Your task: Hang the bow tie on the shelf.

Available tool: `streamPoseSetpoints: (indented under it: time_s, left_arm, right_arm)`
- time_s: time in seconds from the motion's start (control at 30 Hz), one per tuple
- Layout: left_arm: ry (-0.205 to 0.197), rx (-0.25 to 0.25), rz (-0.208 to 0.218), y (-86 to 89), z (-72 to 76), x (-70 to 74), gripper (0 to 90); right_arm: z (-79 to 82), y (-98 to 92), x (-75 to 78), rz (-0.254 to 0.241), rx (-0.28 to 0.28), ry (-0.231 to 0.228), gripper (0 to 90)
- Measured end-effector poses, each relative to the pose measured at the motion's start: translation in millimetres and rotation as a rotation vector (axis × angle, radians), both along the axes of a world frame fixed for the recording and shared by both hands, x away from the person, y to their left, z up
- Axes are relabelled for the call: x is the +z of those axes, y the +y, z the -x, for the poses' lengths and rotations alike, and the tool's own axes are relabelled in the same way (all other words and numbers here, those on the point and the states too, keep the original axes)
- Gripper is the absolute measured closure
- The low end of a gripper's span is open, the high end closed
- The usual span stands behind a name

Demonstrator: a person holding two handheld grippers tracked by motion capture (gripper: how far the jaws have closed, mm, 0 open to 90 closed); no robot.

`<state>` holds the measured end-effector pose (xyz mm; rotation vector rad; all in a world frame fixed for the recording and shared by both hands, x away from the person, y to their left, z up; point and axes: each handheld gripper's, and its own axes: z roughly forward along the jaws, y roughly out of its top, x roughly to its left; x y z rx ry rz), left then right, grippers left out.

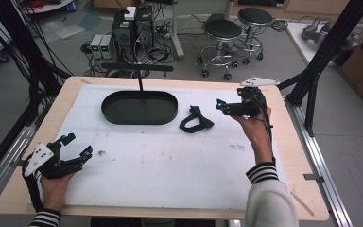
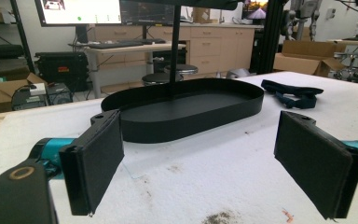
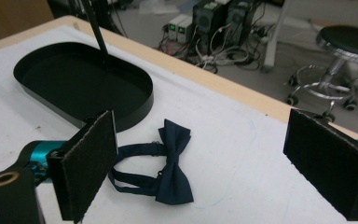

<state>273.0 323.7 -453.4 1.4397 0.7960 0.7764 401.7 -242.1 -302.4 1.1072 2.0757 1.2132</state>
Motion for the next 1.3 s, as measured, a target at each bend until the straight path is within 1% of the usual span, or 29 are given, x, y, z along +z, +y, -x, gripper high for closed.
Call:
streamPoseSetpoints:
  time_s: [0.03, 0.07, 0.1, 0.13, 0.23, 0.27, 0.3, 0.33, 0.37, 0.4, 0.43, 0.47, 0.5, 0.57, 0.6, 0.63, 0.67, 0.73, 0.77, 0.8, 0.83, 0.9, 1.0, 1.1, 1.13, 1.17, 1.2, 1.23, 1.3]
  left_arm:
    - [0.0, 0.0, -0.001, 0.1, 0.0, 0.0, 16.0]
    - [0.0, 0.001, 0.001, -0.1, 0.0, 0.0, 16.0]
    - [0.001, 0.002, 0.002, -0.1, 0.0, -0.1, 16.0]
    - [0.002, 0.001, 0.003, 0.0, -0.1, -0.1, 16.0]
    - [0.002, 0.003, 0.002, -0.1, -0.1, 0.0, 16.0]
    - [0.002, 0.002, -0.001, -0.1, -0.1, 0.1, 16.1]
    - [0.001, 0.002, 0.0, -0.4, 0.0, 0.0, 16.1]
    - [0.0, 0.002, -0.002, -0.5, 0.1, 0.1, 16.1]
    - [-0.002, 0.003, -0.005, -0.8, 0.1, 0.1, 16.1]
    - [-0.002, 0.003, -0.008, -1.1, 0.2, 0.0, 16.1]
    - [-0.003, 0.004, -0.01, -1.3, 0.3, 0.1, 16.1]
    - [-0.002, 0.005, -0.01, -1.5, 0.3, 0.1, 16.1]
    - [-0.002, 0.004, -0.01, -1.5, 0.3, 0.1, 16.1]
    - [-0.002, 0.005, -0.009, -1.3, 0.3, 0.1, 16.1]
    - [-0.002, 0.004, -0.009, -1.3, 0.4, 0.1, 16.1]
    - [-0.003, 0.004, -0.01, -1.3, 0.5, 0.0, 16.1]
    - [-0.003, 0.004, -0.011, -1.4, 0.6, 0.1, 16.1]
    - [-0.004, 0.004, -0.011, -1.5, 0.6, 0.0, 16.1]
    - [-0.005, 0.004, -0.011, -1.5, 0.7, 0.0, 16.1]
    - [-0.006, 0.003, -0.013, -1.4, 0.8, 0.1, 16.1]
    - [-0.009, 0.003, -0.012, -1.6, 0.7, -0.1, 16.1]
    - [-0.009, 0.003, -0.013, -1.7, 0.9, 0.0, 16.1]
    - [-0.01, 0.002, -0.014, -1.5, 1.2, -0.1, 16.1]
    - [-0.011, 0.001, -0.012, -1.4, 1.3, -0.1, 16.1]
    - [-0.012, 0.002, -0.011, -1.5, 1.2, -0.2, 16.1]
    - [-0.01, 0.002, -0.009, -1.4, 1.3, -0.2, 16.1]
    - [-0.01, 0.002, -0.011, -1.3, 1.2, -0.1, 16.1]
    - [-0.01, 0.003, -0.01, -1.4, 1.2, -0.2, 16.1]
    - [-0.011, 0.003, -0.011, -1.3, 1.1, -0.1, 16.0]
  right_arm:
    - [-9.6, 3.1, -2.0, 0.022, 0.004, 0.025, 8.8]
    - [-9.6, 3.1, -2.0, 0.022, 0.004, 0.025, 8.8]
    - [-18.2, 6.3, -2.6, 0.051, -0.002, 0.06, 8.8]
    - [-18.2, 6.3, -2.6, 0.051, -0.002, 0.06, 8.8]
    - [-28.0, 12.5, -1.1, 0.053, 0.003, 0.082, 8.9]
    - [-35.3, 19.2, -0.2, 0.054, 0.014, 0.102, 9.1]
    - [-35.3, 19.2, -0.2, 0.054, 0.014, 0.102, 9.1]
    - [-43.0, 27.6, 0.8, 0.111, 0.024, 0.124, 9.5]
    - [-43.0, 27.6, 0.8, 0.111, 0.024, 0.124, 9.5]
    - [-46.3, 31.2, 1.1, 0.12, 0.028, 0.124, 11.1]
    - [-49.7, 34.1, 0.8, 0.115, 0.036, 0.134, 13.3]
    - [-53.2, 36.9, -0.5, 0.11, 0.038, 0.14, 13.5]
    - [-56.9, 39.6, -2.5, 0.111, 0.035, 0.156, 13.5]
    - [-63.3, 45.1, -8.8, 0.129, 0.026, 0.183, 13.5]
    - [-67.7, 51.9, -16.3, 0.152, 0.026, 0.212, 13.5]
    - [-67.7, 51.9, -16.3, 0.152, 0.026, 0.212, 13.5]
    - [-69.2, 55.0, -19.7, 0.172, 0.03, 0.222, 13.5]
    - [-72.7, 64.8, -29.4, 0.238, 0.041, 0.247, 13.6]
    - [-75.0, 72.4, -37.0, 0.27, 0.056, 0.266, 18.4]
    - [-75.0, 72.4, -37.0, 0.27, 0.056, 0.266, 18.4]
    - [-76.4, 75.5, -40.6, 0.28, 0.077, 0.267, 18.9]
    - [-78.9, 80.9, -47.3, 0.292, 0.079, 0.281, 20.3]
    - [-83.5, 85.4, -57.0, 0.33, 0.075, 0.314, 23.1]
    - [-88.5, 87.1, -65.1, 0.341, 0.06, 0.345, 25.8]
    - [-91.0, 88.5, -70.5, 0.365, 0.054, 0.366, 28.6]
    - [-91.0, 88.5, -70.5, 0.365, 0.054, 0.366, 28.6]
    - [-91.7, 89.8, -73.1, 0.375, 0.046, 0.381, 29.6]
    - [-92.8, 90.2, -75.3, 0.385, 0.051, 0.395, 31.3]
    - [-94.4, 91.5, -80.3, 0.388, 0.058, 0.426, 34.6]
